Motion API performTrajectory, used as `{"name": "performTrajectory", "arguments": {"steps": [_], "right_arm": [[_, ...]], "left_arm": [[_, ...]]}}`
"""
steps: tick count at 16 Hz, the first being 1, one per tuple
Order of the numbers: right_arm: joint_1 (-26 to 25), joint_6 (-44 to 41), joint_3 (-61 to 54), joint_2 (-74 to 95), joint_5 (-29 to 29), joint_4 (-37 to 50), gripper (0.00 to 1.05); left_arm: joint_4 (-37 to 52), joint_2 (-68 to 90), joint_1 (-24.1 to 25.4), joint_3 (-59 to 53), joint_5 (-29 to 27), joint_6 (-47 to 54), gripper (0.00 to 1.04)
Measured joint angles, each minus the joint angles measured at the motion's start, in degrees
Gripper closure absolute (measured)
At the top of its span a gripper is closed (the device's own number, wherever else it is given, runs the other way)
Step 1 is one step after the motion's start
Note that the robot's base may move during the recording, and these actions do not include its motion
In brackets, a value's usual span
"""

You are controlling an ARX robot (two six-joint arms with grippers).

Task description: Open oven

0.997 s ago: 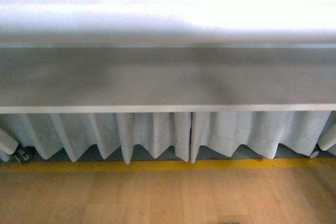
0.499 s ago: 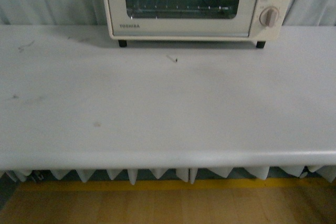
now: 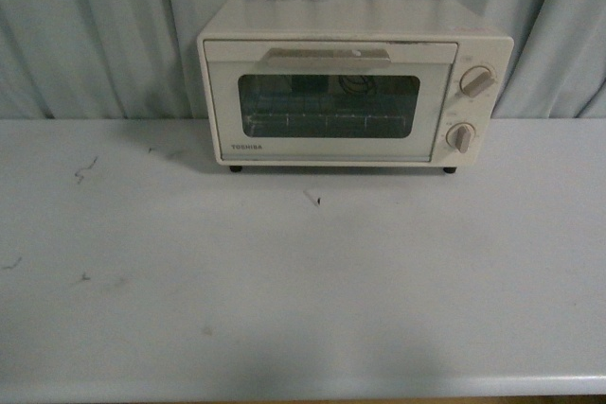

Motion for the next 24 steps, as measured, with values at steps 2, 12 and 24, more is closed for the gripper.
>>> {"name": "performTrajectory", "arguments": {"steps": [2, 12, 24], "right_arm": [[0.0, 0.02, 0.0, 0.0, 0.02, -0.02, 0.06], [0.0, 0.02, 0.0, 0.0, 0.0, -0.31, 0.06], [0.0, 0.02, 0.0, 0.0, 0.0, -0.24, 0.06]], "left_arm": [[0.09, 0.02, 0.0, 0.0, 0.09, 0.04, 0.07], [-0.28, 0.0, 0.0, 0.0, 0.09, 0.04, 0.07], [-0.24, -0.15, 0.0, 0.0, 0.07, 0.04, 0.07]]}}
